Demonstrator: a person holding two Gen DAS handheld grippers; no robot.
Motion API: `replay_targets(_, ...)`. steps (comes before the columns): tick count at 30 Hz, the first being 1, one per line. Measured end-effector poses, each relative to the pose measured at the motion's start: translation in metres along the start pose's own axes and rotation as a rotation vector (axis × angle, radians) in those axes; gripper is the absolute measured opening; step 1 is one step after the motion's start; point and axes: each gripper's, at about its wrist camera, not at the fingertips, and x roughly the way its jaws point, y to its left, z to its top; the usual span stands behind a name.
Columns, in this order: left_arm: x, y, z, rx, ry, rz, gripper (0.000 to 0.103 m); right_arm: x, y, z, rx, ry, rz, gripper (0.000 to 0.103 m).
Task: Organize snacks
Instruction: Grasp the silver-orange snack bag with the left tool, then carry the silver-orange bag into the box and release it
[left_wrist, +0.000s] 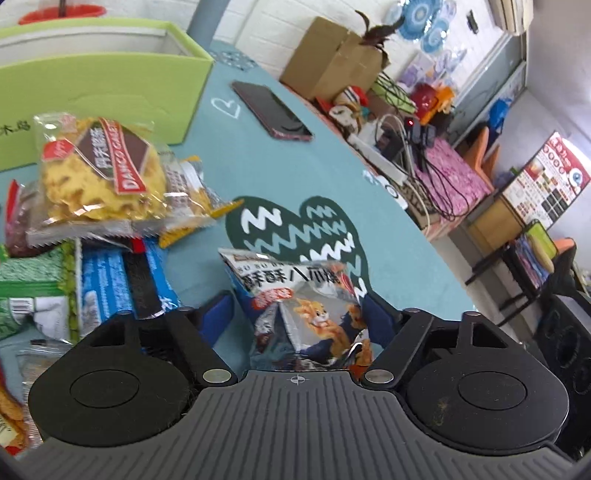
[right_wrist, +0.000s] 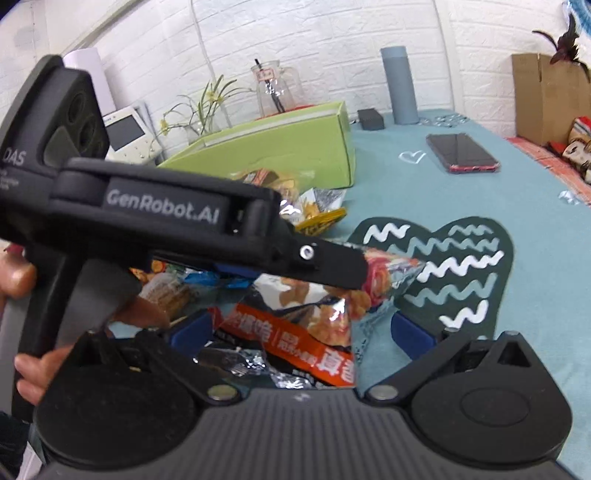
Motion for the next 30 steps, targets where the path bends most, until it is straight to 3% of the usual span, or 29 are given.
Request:
replay_targets(2, 0.002, 0.001, -0.002, -0.005, -0.004, -0.003, 0.054, 0.0, 0.002, -0.001, -0.024, -0.008, 0.011, 0.092)
replay_targets(9, -0.011, -0.011, -0.004, 0.018, -0.047, 0.026, 0.047, -0.011, 0.008, 0.007, -0.038, -0.033, 0.005, 0.081)
replay_targets(15, -0.054, -0.026, 0.052, 0.085, -0.216, 0.027, 0.048, -0.017, 0.02, 0.076, -0.191, -0.156, -0.005, 0.081)
replay_targets(19, -0.068, -0.002, 0.113, 0.09, -0.296, 0.083, 0.047, 0.024, 0.024, 0.145, -0.279, -0.192, 0.023, 0.08)
replay_targets(23, -0.061, 0.046, 0.167, 0.048, -0.32, 0.149, 0.047, 0.087, 0.021, 0.2, -0.307, -0.15, 0.066, 0.079)
replay_targets(28, -0.032, 0.111, 0.195, -0.039, -0.302, 0.244, 0.051, 0.164, 0.023, 0.221, -0.336, -0.062, 0.076, 0.077)
replay_targets(30, -0.023, 0.128, 0.195, -0.059, -0.297, 0.266, 0.062, 0.183, 0.022, 0.221, -0.347, -0.04, 0.063, 0.083)
